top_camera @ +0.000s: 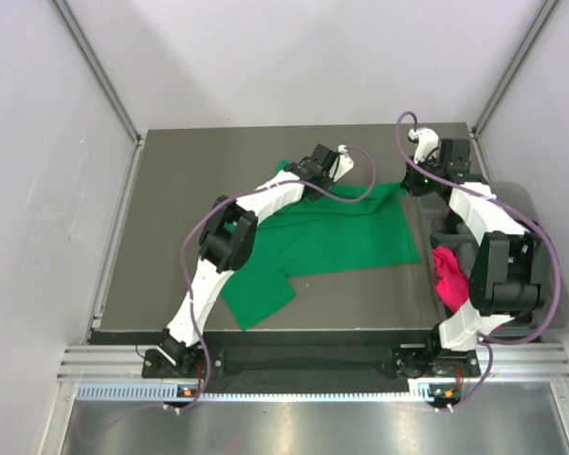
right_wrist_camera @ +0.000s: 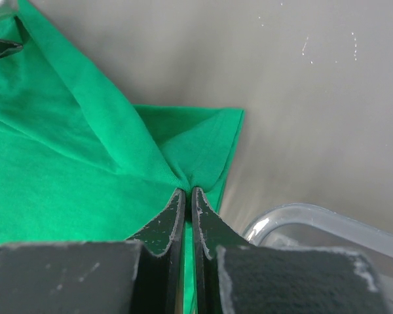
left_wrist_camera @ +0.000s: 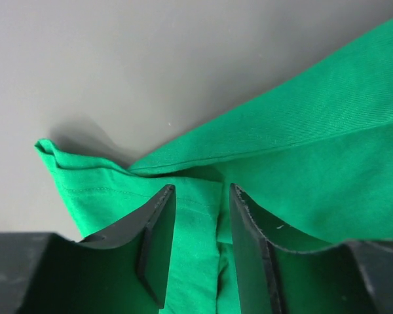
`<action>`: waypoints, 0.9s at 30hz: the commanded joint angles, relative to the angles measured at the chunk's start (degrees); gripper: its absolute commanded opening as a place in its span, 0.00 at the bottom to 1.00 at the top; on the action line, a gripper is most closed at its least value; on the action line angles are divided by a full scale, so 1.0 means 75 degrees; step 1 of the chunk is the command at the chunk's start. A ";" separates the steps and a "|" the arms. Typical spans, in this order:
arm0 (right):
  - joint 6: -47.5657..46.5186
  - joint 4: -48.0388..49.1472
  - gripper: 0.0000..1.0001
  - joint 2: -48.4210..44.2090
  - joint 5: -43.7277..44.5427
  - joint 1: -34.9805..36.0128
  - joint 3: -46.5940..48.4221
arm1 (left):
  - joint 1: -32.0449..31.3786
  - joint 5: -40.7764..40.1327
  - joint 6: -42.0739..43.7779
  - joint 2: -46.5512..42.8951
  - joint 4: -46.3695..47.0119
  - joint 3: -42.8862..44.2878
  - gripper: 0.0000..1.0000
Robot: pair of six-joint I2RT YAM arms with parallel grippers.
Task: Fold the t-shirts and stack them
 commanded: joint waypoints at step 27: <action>0.0095 -0.0096 0.00 -0.0752 -0.0347 -0.0181 0.0362 | 0.0238 -0.0511 0.0365 -0.3459 0.0954 -0.2311 0.00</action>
